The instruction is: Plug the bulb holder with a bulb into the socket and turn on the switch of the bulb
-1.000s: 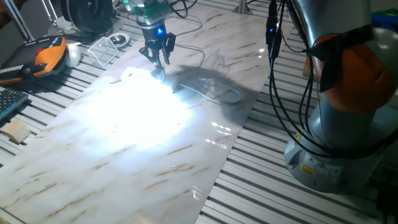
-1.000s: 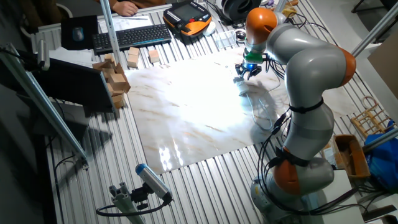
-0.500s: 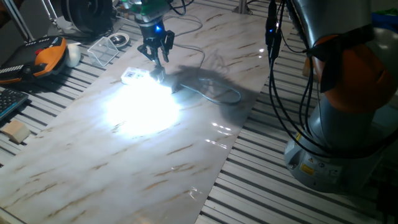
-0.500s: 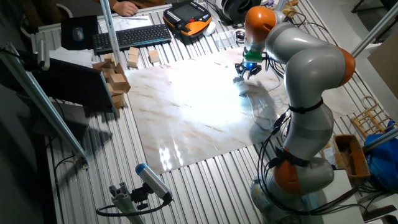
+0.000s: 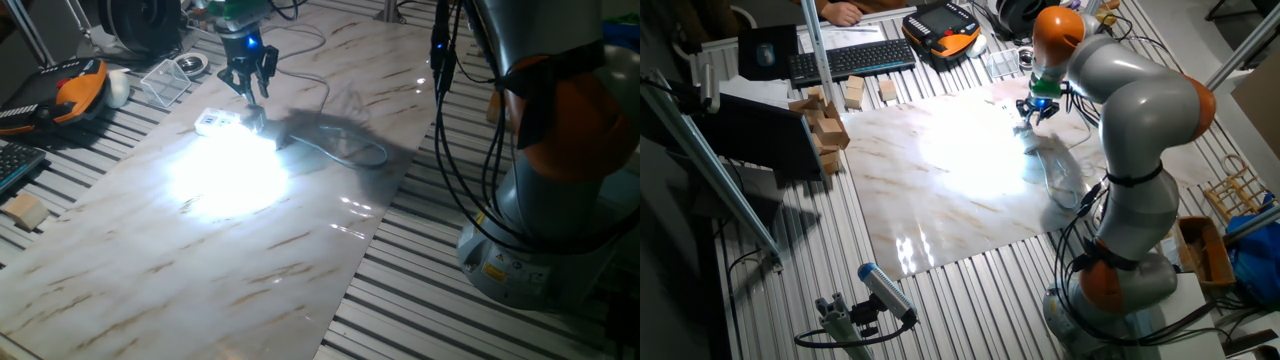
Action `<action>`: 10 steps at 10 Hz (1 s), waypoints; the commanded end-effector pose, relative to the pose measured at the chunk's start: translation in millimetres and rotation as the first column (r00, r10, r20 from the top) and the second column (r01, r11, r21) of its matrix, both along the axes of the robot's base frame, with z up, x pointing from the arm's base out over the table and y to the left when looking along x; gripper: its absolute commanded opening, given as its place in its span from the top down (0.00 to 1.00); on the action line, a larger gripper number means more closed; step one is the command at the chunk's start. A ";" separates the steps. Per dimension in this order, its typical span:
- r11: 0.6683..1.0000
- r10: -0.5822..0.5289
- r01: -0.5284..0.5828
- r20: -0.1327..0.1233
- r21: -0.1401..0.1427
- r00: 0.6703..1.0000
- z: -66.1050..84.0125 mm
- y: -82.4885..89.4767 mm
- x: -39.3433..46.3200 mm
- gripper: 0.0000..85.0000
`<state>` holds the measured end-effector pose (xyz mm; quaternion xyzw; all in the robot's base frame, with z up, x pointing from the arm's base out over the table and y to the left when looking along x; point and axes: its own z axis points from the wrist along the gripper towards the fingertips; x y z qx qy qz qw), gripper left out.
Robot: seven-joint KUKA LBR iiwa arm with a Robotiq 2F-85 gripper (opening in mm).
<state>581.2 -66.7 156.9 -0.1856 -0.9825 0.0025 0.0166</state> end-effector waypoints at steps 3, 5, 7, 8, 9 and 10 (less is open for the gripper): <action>0.989 0.140 -0.140 0.012 0.041 0.990 10.1 13.4 -4.7 1.00; 0.971 0.233 -0.234 0.016 0.047 0.972 18.6 26.6 -13.4 1.00; 0.957 0.288 -0.289 0.023 0.036 0.957 22.4 29.0 -21.3 1.00; 0.956 0.289 -0.290 0.027 0.034 0.957 23.7 31.8 -25.7 1.00; 0.957 0.286 -0.287 0.029 0.037 0.958 23.6 33.8 -28.5 1.00; 0.959 0.280 -0.281 0.034 0.043 0.959 22.0 36.2 -29.2 1.00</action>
